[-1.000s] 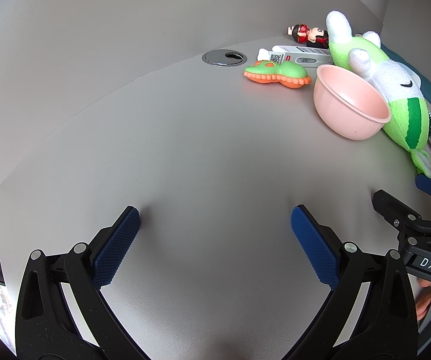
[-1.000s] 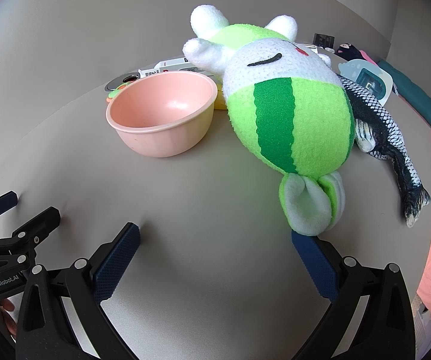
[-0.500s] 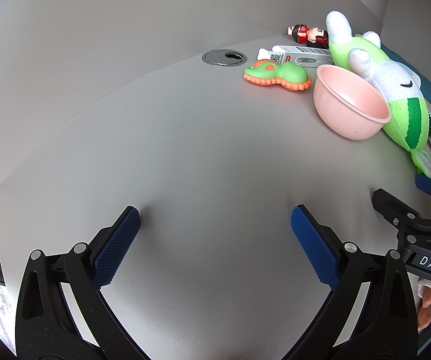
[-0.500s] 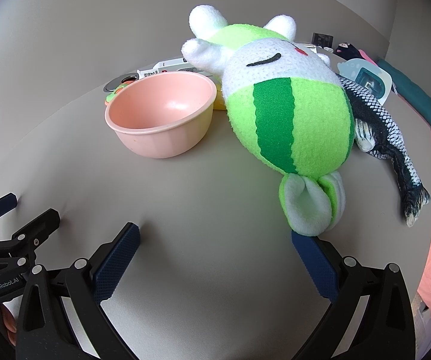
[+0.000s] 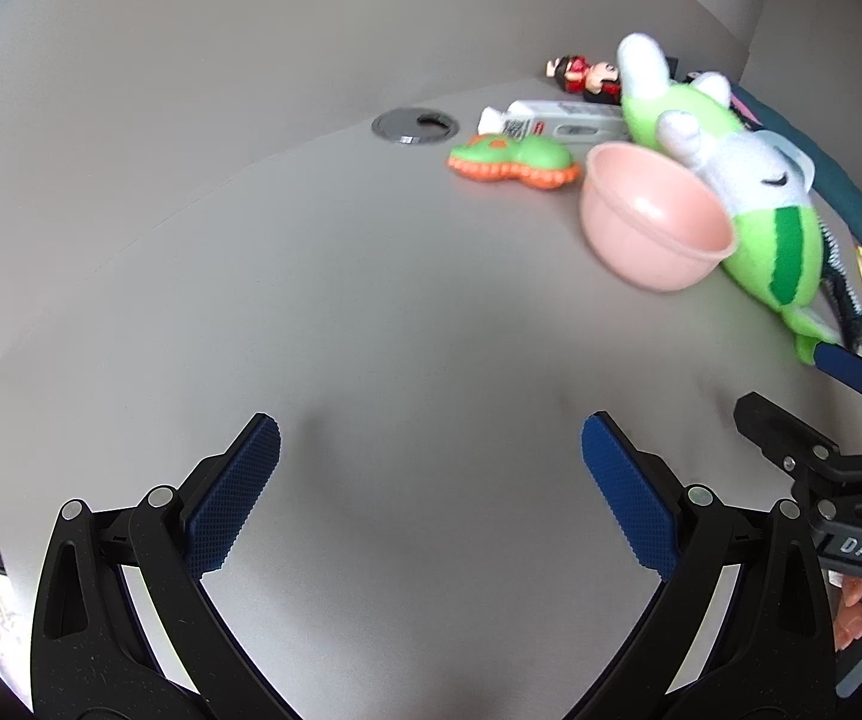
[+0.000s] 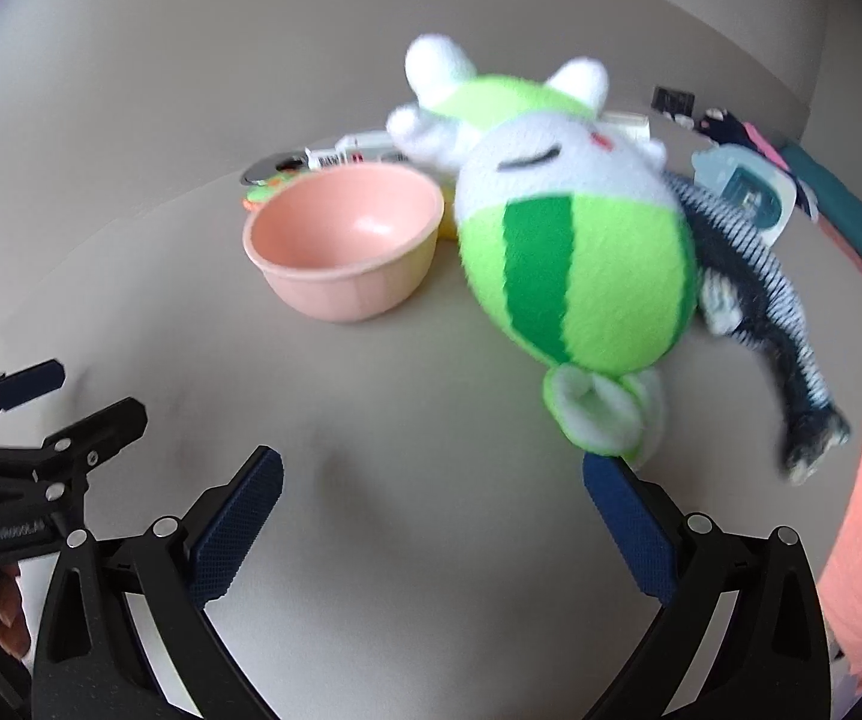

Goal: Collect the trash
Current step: 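Grasp the green-and-white plush with the left tool while the right tool grasps the striped fish plush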

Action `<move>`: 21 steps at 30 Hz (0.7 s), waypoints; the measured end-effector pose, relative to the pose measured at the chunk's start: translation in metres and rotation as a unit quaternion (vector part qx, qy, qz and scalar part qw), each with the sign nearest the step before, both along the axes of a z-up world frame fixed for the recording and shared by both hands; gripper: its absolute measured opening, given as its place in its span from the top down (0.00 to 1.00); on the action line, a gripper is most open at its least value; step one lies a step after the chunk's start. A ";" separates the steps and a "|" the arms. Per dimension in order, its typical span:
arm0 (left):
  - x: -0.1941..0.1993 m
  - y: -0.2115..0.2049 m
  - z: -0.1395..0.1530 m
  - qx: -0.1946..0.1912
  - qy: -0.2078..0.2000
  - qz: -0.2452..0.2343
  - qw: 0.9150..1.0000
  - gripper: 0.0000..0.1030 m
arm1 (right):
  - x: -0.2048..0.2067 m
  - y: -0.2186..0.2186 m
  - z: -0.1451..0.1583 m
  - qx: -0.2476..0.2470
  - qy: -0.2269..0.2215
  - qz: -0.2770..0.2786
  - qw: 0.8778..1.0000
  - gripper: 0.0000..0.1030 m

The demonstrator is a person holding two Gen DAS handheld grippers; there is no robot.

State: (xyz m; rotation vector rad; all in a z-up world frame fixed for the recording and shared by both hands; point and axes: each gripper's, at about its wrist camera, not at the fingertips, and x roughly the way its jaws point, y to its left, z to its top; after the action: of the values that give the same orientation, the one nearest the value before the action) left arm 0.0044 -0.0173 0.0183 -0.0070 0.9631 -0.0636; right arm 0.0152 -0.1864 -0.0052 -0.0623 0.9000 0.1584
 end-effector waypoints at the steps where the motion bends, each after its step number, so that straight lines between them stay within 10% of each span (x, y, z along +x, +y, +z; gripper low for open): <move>1: 0.001 -0.001 0.004 0.002 -0.002 -0.001 1.000 0.05 | 0.000 -0.004 0.005 0.002 -0.003 0.006 1.000 0.02; 11: 0.021 -0.055 0.068 -0.008 -0.029 -0.017 0.999 0.05 | 0.003 -0.071 0.072 0.015 -0.041 0.012 0.999 0.02; 21: 0.066 -0.140 0.091 -0.019 -0.017 -0.052 0.998 0.05 | 0.044 -0.144 0.073 0.042 -0.015 -0.028 0.999 0.05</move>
State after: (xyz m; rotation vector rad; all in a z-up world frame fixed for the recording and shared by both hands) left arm 0.0700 -0.1577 0.1096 0.0088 0.9280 -0.1777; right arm 0.0594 -0.3308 0.0679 0.0384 0.8625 0.1421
